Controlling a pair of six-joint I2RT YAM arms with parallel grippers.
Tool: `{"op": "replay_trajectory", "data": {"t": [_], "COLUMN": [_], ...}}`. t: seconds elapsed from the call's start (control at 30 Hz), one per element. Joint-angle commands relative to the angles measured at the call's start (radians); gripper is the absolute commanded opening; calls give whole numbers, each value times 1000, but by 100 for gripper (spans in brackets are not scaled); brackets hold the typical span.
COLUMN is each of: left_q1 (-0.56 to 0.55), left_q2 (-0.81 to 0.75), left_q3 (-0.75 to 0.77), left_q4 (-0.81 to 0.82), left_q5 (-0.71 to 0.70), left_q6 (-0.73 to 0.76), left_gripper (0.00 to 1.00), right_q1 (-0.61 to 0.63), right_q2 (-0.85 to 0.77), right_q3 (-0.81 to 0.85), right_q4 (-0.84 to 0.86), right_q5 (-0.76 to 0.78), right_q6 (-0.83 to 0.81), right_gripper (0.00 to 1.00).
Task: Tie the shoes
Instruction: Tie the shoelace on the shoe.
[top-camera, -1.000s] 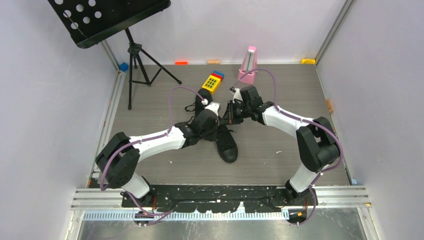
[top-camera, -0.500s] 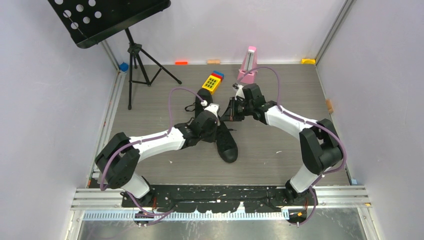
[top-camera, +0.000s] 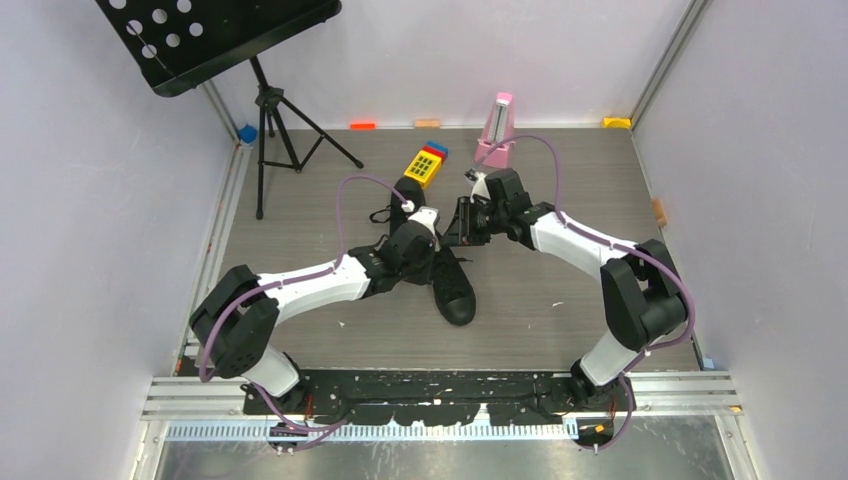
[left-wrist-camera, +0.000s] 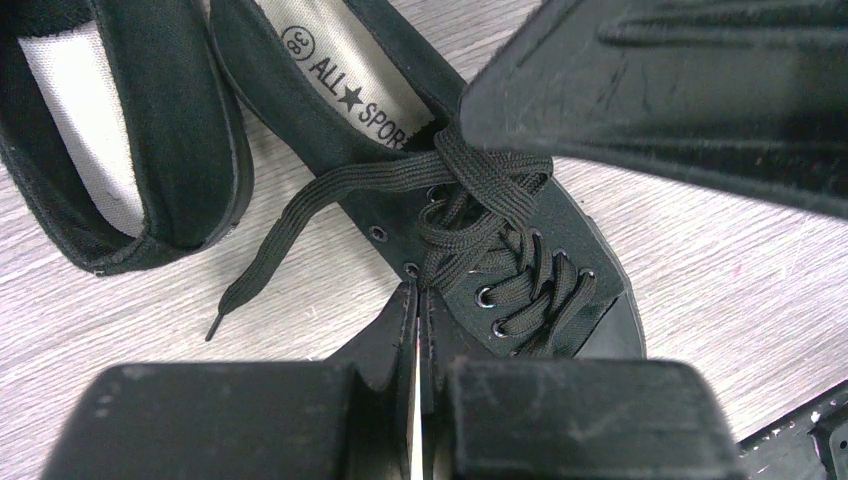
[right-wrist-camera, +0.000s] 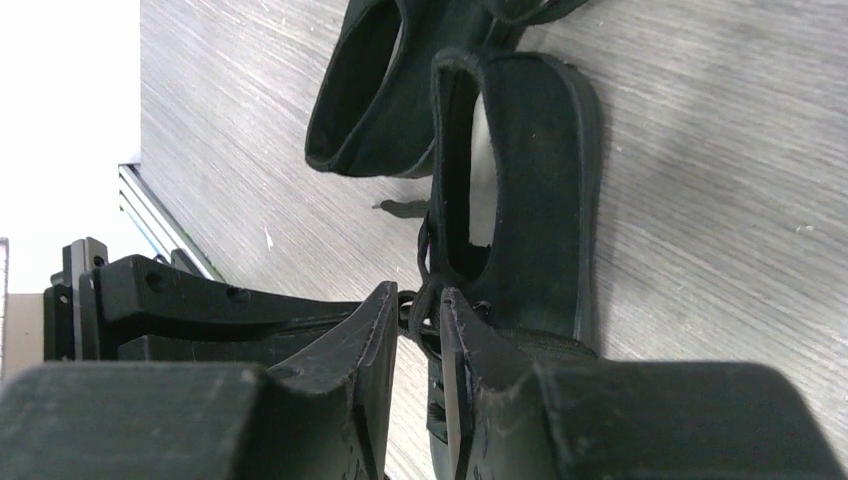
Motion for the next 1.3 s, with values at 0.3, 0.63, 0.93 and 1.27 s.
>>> {"op": "replay_trajectory", "data": {"t": [0.3, 0.63, 0.93, 1.27], "left_q1": [2, 2, 2, 2], "left_q2": [-35, -34, -37, -38], "left_q3": [12, 14, 13, 13], "left_q4": [33, 31, 29, 29], "left_q5": [-14, -15, -18, -18], "left_q6": [22, 22, 23, 23], "left_gripper": [0, 0, 0, 0], "right_q1": [34, 47, 39, 13], "right_q2": [17, 48, -1, -28], "right_q3": [42, 49, 44, 31], "right_q4": [-55, -52, -47, -44], "right_q5": [-26, -43, -20, -14], "right_q6": [-35, -31, -30, -18], "right_gripper": [27, 22, 0, 0]}}
